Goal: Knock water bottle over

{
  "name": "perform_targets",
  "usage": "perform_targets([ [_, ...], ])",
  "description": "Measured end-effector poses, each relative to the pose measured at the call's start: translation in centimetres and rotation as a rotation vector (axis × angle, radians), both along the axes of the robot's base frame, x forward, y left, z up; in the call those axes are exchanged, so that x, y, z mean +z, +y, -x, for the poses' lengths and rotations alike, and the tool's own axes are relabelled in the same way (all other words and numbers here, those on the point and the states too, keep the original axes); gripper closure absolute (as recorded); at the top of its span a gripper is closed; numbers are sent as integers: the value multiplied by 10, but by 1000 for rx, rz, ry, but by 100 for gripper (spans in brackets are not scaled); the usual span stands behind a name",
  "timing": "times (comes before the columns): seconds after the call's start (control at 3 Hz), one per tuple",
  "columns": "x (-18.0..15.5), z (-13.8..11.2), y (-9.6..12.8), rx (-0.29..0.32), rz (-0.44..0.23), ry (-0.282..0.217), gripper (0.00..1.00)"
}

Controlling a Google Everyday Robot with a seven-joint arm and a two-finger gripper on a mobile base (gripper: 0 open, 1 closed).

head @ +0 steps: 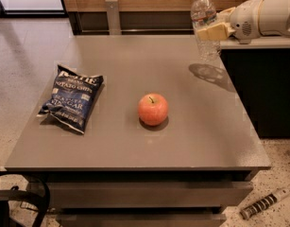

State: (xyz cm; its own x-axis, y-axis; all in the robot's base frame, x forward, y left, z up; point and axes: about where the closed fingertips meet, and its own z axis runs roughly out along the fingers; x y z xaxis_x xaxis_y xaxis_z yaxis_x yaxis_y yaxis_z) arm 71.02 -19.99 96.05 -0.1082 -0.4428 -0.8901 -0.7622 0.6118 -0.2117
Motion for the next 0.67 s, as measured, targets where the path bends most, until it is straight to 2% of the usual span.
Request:
perform_targets([
  [0.33, 0, 1, -1, 8, 126, 61, 100],
  [0.67, -6, -1, 1, 6, 217, 106, 100],
])
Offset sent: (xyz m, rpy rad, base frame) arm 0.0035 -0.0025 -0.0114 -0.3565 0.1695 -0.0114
